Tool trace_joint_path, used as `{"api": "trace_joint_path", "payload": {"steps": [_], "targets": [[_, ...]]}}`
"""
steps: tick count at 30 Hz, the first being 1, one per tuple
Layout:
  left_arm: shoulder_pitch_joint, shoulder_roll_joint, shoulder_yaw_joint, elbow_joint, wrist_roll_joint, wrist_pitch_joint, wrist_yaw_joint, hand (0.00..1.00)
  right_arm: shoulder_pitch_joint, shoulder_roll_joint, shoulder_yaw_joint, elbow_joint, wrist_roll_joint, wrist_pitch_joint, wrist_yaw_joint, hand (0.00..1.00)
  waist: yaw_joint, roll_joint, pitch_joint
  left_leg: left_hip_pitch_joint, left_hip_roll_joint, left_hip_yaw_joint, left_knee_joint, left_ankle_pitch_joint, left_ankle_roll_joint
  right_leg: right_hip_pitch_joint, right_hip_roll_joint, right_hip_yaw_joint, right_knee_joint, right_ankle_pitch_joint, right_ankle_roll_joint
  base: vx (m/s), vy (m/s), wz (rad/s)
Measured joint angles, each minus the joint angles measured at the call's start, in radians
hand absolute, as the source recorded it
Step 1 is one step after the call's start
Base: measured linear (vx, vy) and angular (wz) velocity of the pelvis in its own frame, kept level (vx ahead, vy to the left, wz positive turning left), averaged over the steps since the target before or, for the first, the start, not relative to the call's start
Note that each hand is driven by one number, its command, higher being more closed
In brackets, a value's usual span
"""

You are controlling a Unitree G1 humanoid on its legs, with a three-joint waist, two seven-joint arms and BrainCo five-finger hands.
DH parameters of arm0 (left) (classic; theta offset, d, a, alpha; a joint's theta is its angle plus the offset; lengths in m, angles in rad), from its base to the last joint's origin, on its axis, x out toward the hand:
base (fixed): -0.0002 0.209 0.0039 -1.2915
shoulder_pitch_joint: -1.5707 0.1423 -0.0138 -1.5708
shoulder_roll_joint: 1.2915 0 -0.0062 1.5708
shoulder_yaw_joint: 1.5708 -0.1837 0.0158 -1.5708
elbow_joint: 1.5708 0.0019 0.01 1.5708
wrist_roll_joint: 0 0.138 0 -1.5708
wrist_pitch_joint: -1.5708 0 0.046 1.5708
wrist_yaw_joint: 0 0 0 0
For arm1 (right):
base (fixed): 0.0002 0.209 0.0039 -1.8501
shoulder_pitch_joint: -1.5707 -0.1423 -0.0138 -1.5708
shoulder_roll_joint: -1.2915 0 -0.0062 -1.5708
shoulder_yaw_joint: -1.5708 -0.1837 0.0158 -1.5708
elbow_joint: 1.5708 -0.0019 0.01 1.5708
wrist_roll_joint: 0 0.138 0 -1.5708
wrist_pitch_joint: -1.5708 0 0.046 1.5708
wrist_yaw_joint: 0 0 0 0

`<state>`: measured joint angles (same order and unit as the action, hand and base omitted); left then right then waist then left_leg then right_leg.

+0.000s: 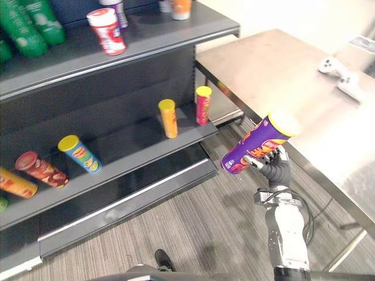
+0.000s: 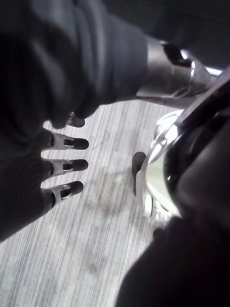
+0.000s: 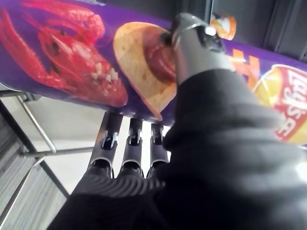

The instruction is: Put the gum and the chips on the shelf.

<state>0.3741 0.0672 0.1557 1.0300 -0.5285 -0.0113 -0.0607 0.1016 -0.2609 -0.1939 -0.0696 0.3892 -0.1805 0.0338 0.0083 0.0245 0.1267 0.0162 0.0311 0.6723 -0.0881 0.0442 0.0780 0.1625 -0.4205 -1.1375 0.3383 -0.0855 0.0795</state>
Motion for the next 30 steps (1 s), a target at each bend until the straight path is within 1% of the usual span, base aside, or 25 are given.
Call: {"api": "trace_joint_path", "payload": {"steps": [2, 4, 5, 6, 7, 9, 10, 11, 12, 13, 15, 18, 19, 25, 27, 28, 29, 30], "targets": [[0.004, 0.004, -0.009, -0.001, 0.001, -0.009, -0.001, 0.0, -0.008, 0.0, 0.0, -0.001, 0.0, -0.003, -0.001, 1.0, 0.009, -0.007, 0.001, 0.009, -0.011, -0.003, -0.002, -0.01, 0.003, -0.001, -0.02, 0.035, 0.023, 0.0, 0.0, -0.06, 0.049, 0.07], [0.002, 0.01, -0.018, -0.008, 0.0, -0.015, -0.003, 0.0, -0.014, -0.001, -0.001, -0.002, 0.0, -0.008, -0.002, 1.0, 0.017, -0.011, 0.004, 0.005, -0.016, 0.001, -0.005, -0.021, -0.004, -0.01, -0.031, 0.052, 0.034, 0.0, 0.0, -0.08, 0.043, -0.11], [0.0, 0.015, -0.031, -0.014, 0.0, -0.014, -0.004, 0.0, -0.014, -0.003, -0.001, -0.002, 0.0, -0.008, -0.003, 1.0, 0.021, -0.019, 0.009, 0.001, -0.021, 0.006, -0.01, -0.022, -0.004, -0.018, -0.034, 0.057, 0.032, -0.002, -0.002, -0.09, 0.041, -0.11], [-0.001, 0.017, -0.032, -0.016, 0.0, -0.013, -0.004, 0.0, -0.014, -0.004, -0.001, -0.002, 0.0, -0.008, -0.004, 1.0, 0.021, -0.02, 0.012, -0.001, -0.023, 0.008, -0.01, -0.024, -0.001, -0.02, -0.033, 0.061, 0.028, -0.003, -0.005, -0.09, 0.026, -0.05], [-0.007, 0.022, -0.032, -0.017, -0.001, -0.007, -0.006, 0.0, -0.017, -0.006, -0.002, -0.002, 0.0, -0.008, -0.004, 1.0, 0.021, -0.024, 0.021, -0.008, -0.027, 0.012, -0.011, -0.025, 0.001, -0.022, -0.028, 0.075, 0.012, -0.023, -0.019, -0.1, 0.021, 0.01], [-0.02, 0.023, -0.032, -0.017, -0.001, -0.001, -0.006, 0.0, -0.023, -0.008, -0.006, -0.003, 0.0, -0.008, -0.003, 1.0, 0.021, -0.017, 0.028, -0.022, -0.023, 0.031, -0.012, -0.032, -0.009, -0.035, -0.008, 0.082, -0.023, -0.029, -0.005, -0.11, 0.029, 0.05], [-0.027, 0.03, -0.031, -0.011, -0.001, 0.001, -0.007, 0.0, -0.022, -0.001, -0.007, -0.005, -0.003, -0.008, -0.002, 1.0, 0.016, -0.044, 0.034, -0.022, -0.024, 0.056, 0.002, -0.054, -0.031, -0.054, -0.012, 0.089, -0.061, -0.025, 0.001, -0.09, 0.042, -0.09], [-0.026, 0.042, -0.019, -0.015, -0.008, 0.001, -0.011, 0.0, -0.024, 0.004, -0.007, -0.011, -0.023, -0.007, -0.001, 1.0, 0.029, -0.041, 0.038, -0.034, 0.009, 0.065, 0.098, -0.062, -0.007, -0.065, -0.02, 0.108, -0.048, -0.02, 0.01, -0.04, 0.009, -0.14], [-0.024, 0.043, -0.017, -0.013, -0.01, 0.002, -0.011, 0.0, -0.027, 0.004, -0.006, -0.017, -0.032, -0.008, 0.0, 1.0, 0.03, -0.038, 0.042, -0.037, 0.008, 0.057, 0.095, -0.075, 0.015, -0.063, -0.016, 0.111, -0.034, -0.018, 0.013, -0.05, 0.022, -0.22], [-0.025, 0.039, -0.016, -0.017, -0.012, 0.0, -0.012, 0.0, -0.033, 0.005, 0.004, -0.02, -0.038, -0.008, 0.0, 1.0, 0.03, -0.047, 0.05, -0.03, 0.001, 0.056, 0.075, -0.07, 0.005, -0.071, -0.015, 0.139, -0.036, -0.012, 0.018, -0.08, 0.045, -0.02], [-0.029, 0.038, -0.011, -0.038, -0.016, -0.002, -0.025, 0.0, -0.035, 0.002, 0.004, -0.029, -0.04, -0.008, 0.007, 1.0, 0.023, -0.051, 0.056, -0.029, -0.007, 0.053, 0.044, -0.06, -0.008, -0.077, 0.003, 0.145, -0.058, -0.008, 0.013, -0.13, 0.09, 0.12], [-0.028, 0.035, -0.007, -0.047, -0.016, -0.004, -0.031, 0.0, -0.053, 0.002, 0.004, -0.035, -0.05, -0.009, 0.016, 1.0, 0.025, -0.052, 0.062, -0.033, -0.01, 0.057, 0.035, -0.058, -0.012, -0.09, 0.011, 0.164, -0.062, -0.007, 0.012, -0.07, 0.086, 0.08], [-0.028, 0.033, -0.004, -0.051, -0.016, -0.003, -0.031, 0.0, -0.059, 0.002, 0.005, -0.035, -0.065, -0.009, 0.02, 1.0, 0.026, -0.05, 0.064, -0.032, -0.012, 0.057, 0.035, -0.058, -0.012, -0.091, 0.011, 0.171, -0.061, -0.007, 0.012, -0.07, 0.089, 0.12], [-0.028, 0.021, 0.01, -0.074, -0.015, 0.0, -0.032, 0.0, -0.087, 0.001, 0.007, -0.035, -0.067, -0.009, 0.019, 1.0, 0.039, -0.045, 0.077, -0.036, -0.028, 0.061, 0.006, -0.057, -0.013, -0.109, 0.01, 0.189, -0.059, -0.008, 0.012, -0.08, 0.107, 0.13], [-0.028, 0.019, 0.013, -0.077, -0.013, 0.0, -0.034, 0.0, -0.09, 0.001, 0.008, -0.035, -0.067, -0.009, 0.019, 1.0, 0.046, -0.045, 0.079, -0.033, -0.038, 0.066, -0.013, -0.053, -0.022, -0.118, 0.006, 0.188, -0.062, -0.008, 0.008, -0.07, 0.105, 0.13], [-0.028, 0.018, 0.015, -0.08, -0.013, 0.0, -0.034, 0.0, -0.092, 0.001, 0.009, -0.035, -0.068, -0.009, 0.019, 1.0, 0.047, -0.047, 0.081, -0.033, -0.039, 0.072, -0.013, -0.054, -0.025, -0.119, 0.005, 0.189, -0.064, -0.005, 0.005, -0.05, 0.114, 0.02], [-0.029, 0.017, 0.03, -0.08, -0.011, 0.0, -0.035, 0.0, -0.099, 0.003, 0.014, -0.035, -0.074, -0.009, 0.019, 1.0, 0.048, -0.065, 0.087, -0.032, -0.041, 0.09, 0.002, -0.053, -0.025, -0.125, -0.013, 0.19, -0.068, -0.002, -0.001, -0.02, 0.089, -0.04], [-0.03, 0.017, 0.036, -0.082, -0.009, 0.0, -0.036, 0.0, -0.105, 0.002, 0.016, -0.036, -0.076, -0.009, 0.019, 1.0, 0.049, -0.052, 0.087, -0.043, -0.028, 0.082, 0.033, -0.044, -0.023, -0.124, -0.016, 0.191, -0.053, -0.002, 0.0, -0.04, 0.089, -0.09]]}}
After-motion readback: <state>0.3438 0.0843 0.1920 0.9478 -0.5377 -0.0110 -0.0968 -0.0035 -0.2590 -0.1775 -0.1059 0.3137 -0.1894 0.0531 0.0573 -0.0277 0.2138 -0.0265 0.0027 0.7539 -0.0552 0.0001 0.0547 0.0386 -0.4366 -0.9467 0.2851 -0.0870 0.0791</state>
